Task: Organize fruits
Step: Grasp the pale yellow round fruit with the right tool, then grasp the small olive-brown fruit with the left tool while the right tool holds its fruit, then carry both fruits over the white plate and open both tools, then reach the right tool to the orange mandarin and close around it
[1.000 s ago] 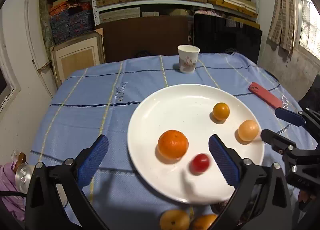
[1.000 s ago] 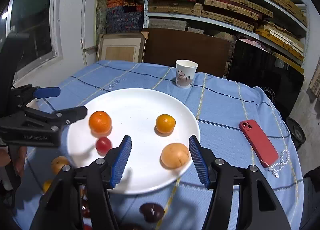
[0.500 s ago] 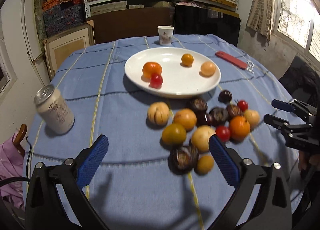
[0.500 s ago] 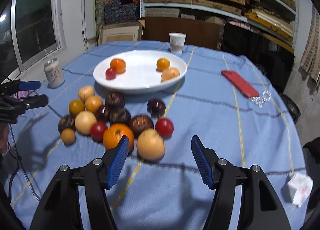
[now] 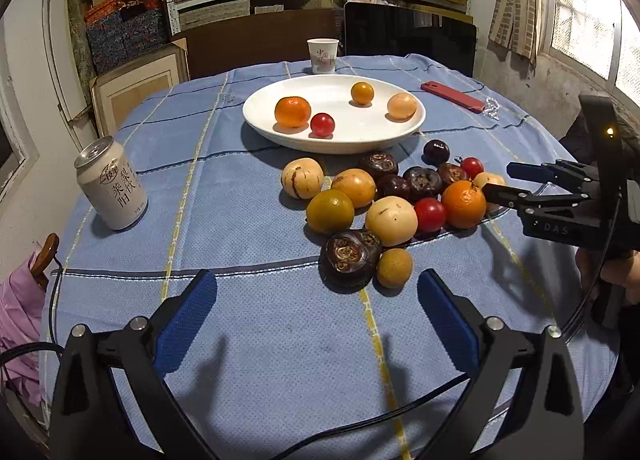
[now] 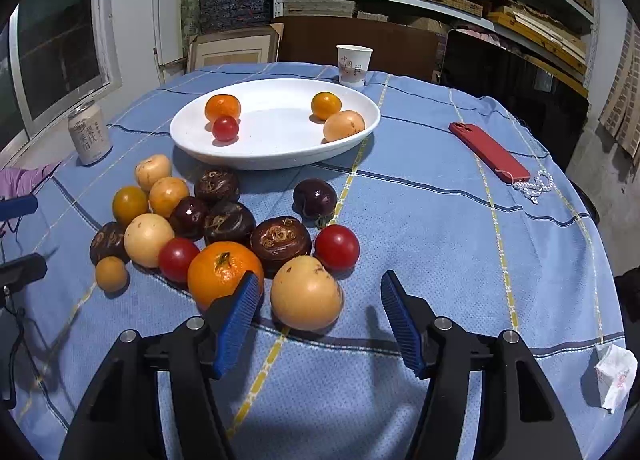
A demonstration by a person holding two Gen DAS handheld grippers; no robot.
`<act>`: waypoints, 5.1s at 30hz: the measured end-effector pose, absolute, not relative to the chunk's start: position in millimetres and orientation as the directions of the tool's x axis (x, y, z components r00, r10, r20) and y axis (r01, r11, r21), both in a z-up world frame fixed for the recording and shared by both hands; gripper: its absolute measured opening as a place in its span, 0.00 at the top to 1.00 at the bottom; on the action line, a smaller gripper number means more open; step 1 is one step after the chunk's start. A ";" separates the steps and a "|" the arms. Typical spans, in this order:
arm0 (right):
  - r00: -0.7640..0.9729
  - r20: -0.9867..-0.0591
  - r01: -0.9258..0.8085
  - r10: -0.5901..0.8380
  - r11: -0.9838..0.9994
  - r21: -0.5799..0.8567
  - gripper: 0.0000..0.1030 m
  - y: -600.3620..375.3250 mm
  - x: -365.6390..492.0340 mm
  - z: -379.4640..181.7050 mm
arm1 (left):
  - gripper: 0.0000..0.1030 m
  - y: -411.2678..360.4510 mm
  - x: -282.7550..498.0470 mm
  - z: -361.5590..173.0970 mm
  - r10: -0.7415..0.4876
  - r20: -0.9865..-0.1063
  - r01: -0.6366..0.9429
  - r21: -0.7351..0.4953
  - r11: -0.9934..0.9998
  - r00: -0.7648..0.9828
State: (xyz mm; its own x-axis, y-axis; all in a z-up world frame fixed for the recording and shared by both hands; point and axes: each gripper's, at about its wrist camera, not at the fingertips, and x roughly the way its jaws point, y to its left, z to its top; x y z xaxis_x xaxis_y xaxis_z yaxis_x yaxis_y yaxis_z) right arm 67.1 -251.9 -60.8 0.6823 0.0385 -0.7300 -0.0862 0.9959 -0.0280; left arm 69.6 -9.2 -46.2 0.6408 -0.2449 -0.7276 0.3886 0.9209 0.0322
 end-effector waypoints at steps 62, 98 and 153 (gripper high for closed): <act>0.707 -0.692 -0.107 0.146 0.989 0.100 0.60 -254.3 -5.2 -49.3 | 0.62 -84.3 69.6 -83.7 -0.247 -0.758 0.533 0.153 0.832 0.603; 0.758 -0.638 -0.117 0.133 0.991 0.067 0.60 -254.3 -11.9 -14.5 | 0.74 -42.9 40.5 -0.7 -0.347 -0.616 0.492 0.076 0.867 0.707; 0.726 -0.670 -0.214 0.155 0.977 -0.006 0.42 -242.7 60.9 -9.9 | 0.08 -8.5 134.4 9.1 -0.374 -0.672 0.434 -0.087 0.897 0.639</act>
